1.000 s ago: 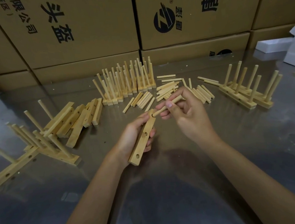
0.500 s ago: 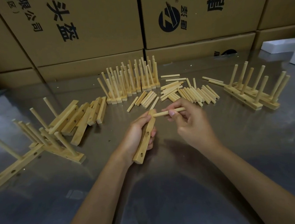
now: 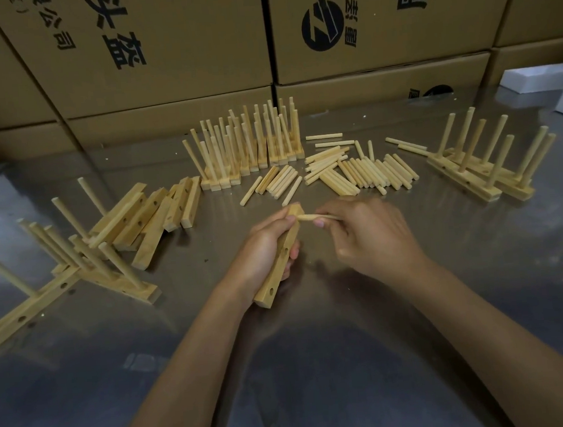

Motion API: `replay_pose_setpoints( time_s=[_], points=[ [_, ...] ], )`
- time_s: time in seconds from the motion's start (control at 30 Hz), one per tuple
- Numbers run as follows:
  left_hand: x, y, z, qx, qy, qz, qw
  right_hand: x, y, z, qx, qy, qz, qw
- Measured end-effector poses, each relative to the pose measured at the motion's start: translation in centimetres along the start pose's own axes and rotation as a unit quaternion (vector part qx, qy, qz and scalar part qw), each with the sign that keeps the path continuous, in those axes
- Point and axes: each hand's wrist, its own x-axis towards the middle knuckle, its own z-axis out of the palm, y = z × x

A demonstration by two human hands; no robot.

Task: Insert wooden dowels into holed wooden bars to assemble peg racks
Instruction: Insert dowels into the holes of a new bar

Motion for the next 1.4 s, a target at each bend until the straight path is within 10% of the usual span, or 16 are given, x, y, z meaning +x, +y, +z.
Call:
replay_pose_setpoints(
  time_s=[0.93, 1.13, 1.4],
  points=[
    [0.6, -0.2, -0.1, 0.034, -0.017, 0.008, 0.999, 0.0, -0.3, 2.0, 0.235, 0.052, 0.186, 0.953],
    [1.3, 0.7, -2.6, -0.040, 0.137, 0.006, 0.990, 3.9, 0.9, 2.2, 0.357, 0.123, 0.283, 0.882],
    [0.8, 1.2, -5.4, -0.288, 0.203, -0.027, 0.936, 9.8, 0.6, 6.8, 0.057, -0.164, 0.201, 0.964]
  ],
)
